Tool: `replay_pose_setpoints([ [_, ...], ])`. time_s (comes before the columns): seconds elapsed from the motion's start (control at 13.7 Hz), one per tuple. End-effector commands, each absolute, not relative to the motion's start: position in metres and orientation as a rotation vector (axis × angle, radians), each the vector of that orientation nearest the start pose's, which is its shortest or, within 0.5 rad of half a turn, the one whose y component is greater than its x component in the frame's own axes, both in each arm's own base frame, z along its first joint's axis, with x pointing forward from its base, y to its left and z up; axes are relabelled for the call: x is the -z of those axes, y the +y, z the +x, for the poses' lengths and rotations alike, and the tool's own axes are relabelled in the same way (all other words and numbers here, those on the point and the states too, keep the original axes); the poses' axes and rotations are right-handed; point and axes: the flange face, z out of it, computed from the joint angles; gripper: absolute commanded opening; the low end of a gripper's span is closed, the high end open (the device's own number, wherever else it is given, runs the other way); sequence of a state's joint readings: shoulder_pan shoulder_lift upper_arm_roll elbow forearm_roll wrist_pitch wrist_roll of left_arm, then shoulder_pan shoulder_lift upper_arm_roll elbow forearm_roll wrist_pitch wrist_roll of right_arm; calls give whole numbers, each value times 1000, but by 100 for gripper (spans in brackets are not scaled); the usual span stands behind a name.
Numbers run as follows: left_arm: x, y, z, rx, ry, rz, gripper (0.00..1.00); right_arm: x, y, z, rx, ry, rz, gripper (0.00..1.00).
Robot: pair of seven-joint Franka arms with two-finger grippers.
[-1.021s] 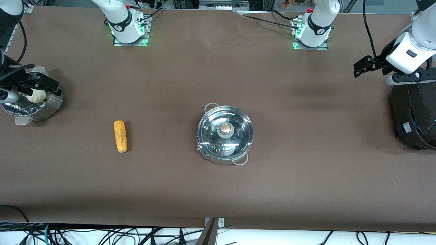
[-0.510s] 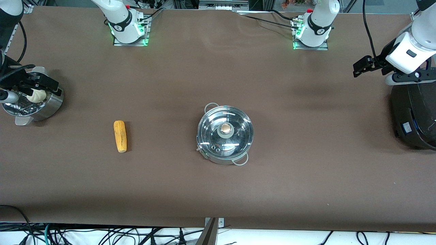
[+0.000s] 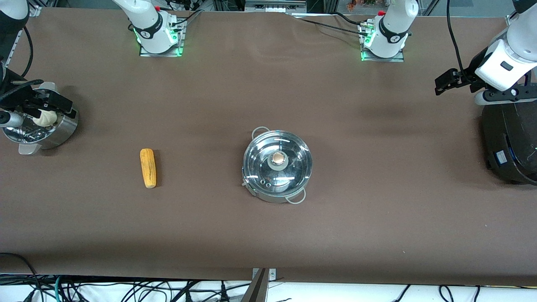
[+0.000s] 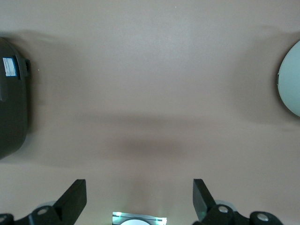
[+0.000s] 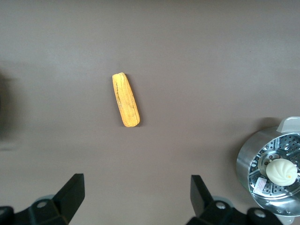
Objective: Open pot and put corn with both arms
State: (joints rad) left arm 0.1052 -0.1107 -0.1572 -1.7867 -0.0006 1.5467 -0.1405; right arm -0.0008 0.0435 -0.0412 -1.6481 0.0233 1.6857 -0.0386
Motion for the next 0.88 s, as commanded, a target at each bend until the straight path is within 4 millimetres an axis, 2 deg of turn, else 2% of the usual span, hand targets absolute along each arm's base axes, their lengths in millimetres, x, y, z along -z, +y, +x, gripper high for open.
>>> replay_pose_setpoints([
  [0.0,-582,-29,507,-185,-118,-3129,100,-580,-21,576,-12,8,-3109,100],
  [0.22,-582,-29,507,-185,-118,-3129,100,-573,-15,576,-36,3,-3111,100],
  [0.36,-582,-29,507,-185,-118,-3129,100,-555,-11,584,-84,-6,-3109,100],
  [0.58,-582,-29,507,-185,-118,-3129,100,-512,-8,593,-245,-13,-3093,100],
  [0.8,-581,-29,507,-190,-119,-3129,100,-473,13,606,-313,-52,-3092,100],
])
